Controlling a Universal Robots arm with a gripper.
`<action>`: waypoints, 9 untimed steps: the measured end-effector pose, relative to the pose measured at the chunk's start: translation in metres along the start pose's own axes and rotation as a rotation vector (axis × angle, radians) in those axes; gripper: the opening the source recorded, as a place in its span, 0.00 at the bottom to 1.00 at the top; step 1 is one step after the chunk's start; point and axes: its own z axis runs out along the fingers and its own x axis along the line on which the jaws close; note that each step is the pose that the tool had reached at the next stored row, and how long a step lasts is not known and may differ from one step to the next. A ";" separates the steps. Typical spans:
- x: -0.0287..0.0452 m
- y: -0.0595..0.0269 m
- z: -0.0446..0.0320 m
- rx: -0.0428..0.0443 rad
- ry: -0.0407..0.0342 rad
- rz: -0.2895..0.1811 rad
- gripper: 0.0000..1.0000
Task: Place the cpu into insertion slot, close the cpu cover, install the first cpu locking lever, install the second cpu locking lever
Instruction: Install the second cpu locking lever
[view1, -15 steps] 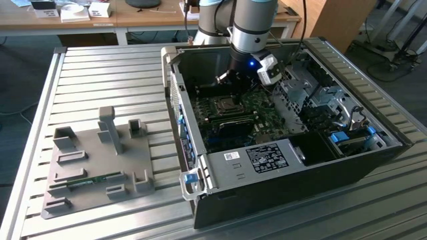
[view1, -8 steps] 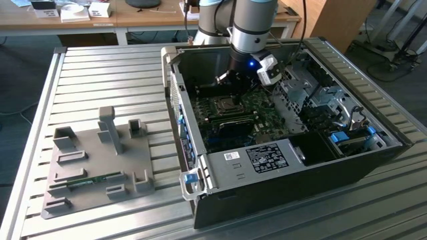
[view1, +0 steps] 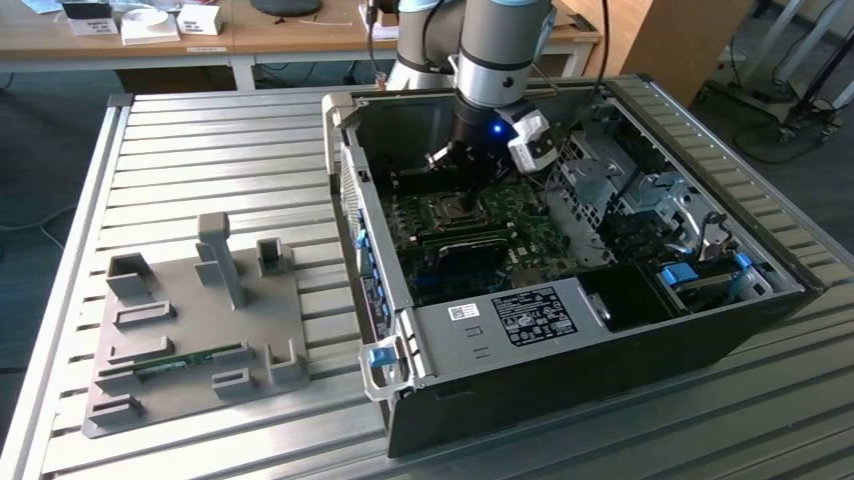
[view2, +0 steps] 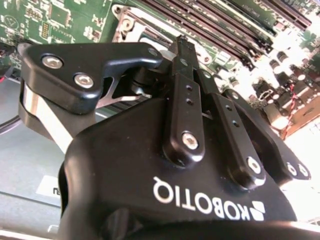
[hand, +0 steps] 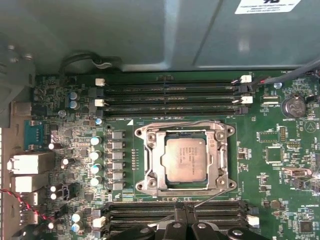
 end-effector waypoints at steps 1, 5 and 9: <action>0.0009 -0.0001 0.0001 -0.0001 0.0000 0.000 0.11; 0.0049 -0.0004 0.0004 -0.0001 -0.0003 0.000 0.11; 0.0079 -0.0008 0.0007 -0.0001 -0.0004 0.000 0.11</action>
